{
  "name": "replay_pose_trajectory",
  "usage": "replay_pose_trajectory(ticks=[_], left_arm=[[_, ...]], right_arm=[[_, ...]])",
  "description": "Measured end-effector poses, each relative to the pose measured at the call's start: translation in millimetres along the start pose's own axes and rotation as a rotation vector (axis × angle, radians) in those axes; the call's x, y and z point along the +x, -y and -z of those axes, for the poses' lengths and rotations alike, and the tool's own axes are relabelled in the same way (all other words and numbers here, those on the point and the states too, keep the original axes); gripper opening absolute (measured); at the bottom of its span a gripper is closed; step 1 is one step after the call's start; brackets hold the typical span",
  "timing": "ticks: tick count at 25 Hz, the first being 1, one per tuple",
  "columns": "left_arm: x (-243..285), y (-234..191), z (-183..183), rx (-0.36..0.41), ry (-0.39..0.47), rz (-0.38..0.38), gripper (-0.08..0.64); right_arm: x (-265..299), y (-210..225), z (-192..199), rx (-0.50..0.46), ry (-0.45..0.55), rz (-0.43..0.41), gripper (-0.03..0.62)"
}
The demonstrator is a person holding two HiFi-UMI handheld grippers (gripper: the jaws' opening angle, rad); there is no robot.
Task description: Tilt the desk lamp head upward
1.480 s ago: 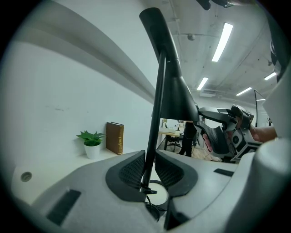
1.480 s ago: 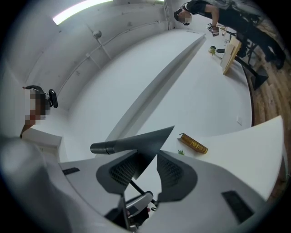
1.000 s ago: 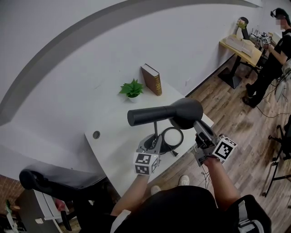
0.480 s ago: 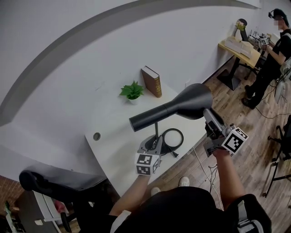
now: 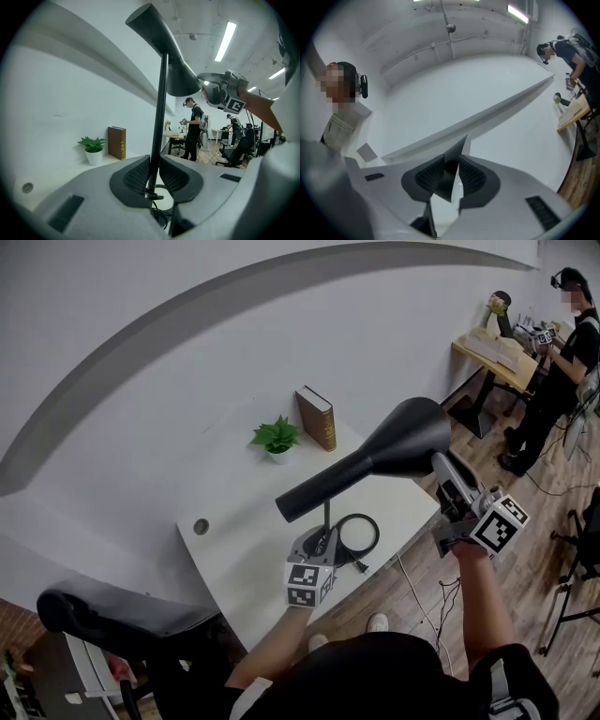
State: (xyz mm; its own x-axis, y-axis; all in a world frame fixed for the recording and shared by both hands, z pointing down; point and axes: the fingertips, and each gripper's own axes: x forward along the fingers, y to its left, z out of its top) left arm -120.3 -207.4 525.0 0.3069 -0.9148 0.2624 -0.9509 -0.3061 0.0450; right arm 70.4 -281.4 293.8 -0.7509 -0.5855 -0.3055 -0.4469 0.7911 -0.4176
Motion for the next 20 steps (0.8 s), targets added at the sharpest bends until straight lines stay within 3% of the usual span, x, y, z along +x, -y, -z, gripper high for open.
replay_pose_trajectory(ticks=[5,20], left_arm=[[0,0,2,0.047,-0.013,-0.033,0.049],[0,1,3,0.052,-0.052,-0.063,0.048]], right_arm=[[7,-14,-16,-0.109,-0.008,0.0,0.092],[30,-64,-57,-0.353,-0.041,-0.037,0.086]])
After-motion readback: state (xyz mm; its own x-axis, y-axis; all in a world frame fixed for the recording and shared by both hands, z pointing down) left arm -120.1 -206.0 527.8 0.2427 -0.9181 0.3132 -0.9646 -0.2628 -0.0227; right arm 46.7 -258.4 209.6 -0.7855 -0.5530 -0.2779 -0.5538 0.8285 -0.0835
